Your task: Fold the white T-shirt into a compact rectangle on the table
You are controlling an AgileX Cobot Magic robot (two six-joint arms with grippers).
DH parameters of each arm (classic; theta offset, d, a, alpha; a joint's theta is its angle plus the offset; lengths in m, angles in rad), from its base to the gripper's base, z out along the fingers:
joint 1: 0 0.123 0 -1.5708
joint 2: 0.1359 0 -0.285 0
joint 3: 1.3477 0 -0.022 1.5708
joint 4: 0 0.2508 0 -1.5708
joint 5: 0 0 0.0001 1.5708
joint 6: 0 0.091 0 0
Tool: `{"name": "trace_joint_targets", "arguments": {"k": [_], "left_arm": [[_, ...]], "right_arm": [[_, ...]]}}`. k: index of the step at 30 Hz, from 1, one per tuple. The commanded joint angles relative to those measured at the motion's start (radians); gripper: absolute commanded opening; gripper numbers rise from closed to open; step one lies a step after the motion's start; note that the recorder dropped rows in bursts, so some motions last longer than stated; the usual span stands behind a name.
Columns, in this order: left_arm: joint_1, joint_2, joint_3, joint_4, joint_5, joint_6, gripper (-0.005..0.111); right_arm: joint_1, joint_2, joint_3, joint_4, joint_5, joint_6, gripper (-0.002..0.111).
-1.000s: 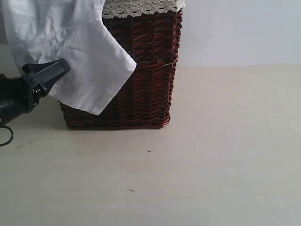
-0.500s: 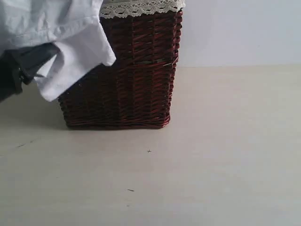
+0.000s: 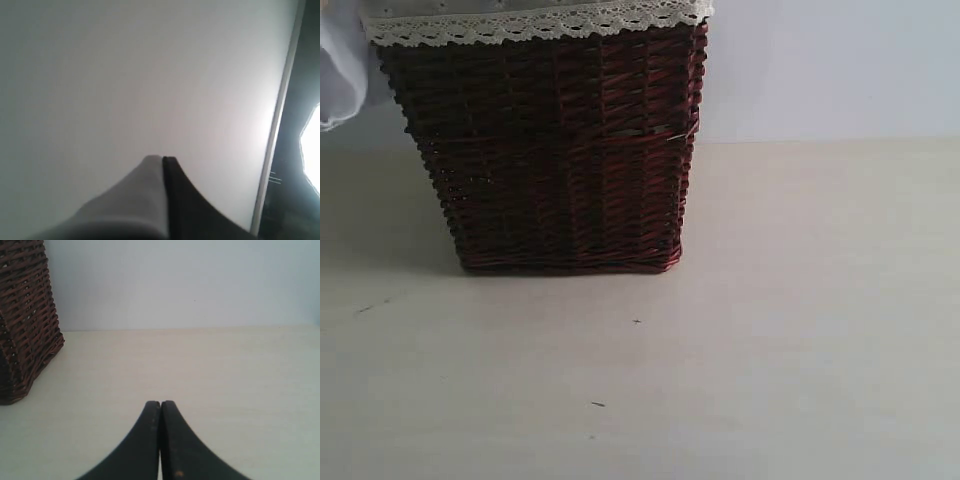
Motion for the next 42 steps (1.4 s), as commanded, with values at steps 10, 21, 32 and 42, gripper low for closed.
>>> {"name": "trace_joint_targets", "arguments": {"k": [10, 21, 32, 42], "left_arm": [[0.002, -0.013, -0.452, 0.082, 0.286, -0.019, 0.0], [0.002, -0.014, -0.745, 0.122, 0.434, -0.082, 0.0], [0.002, -0.032, -0.83, 0.176, 0.609, -0.124, 0.0], [0.002, -0.015, -0.98, 0.168, 0.509, -0.143, 0.0]], "right_arm": [[0.003, -0.004, 0.006, 0.0, -0.006, -0.006, 0.0], [0.003, -0.004, 0.006, 0.0, -0.006, -0.006, 0.0], [0.003, -0.004, 0.006, 0.0, -0.006, -0.006, 0.0], [0.003, -0.004, 0.006, 0.0, -0.006, -0.006, 0.0]]}}
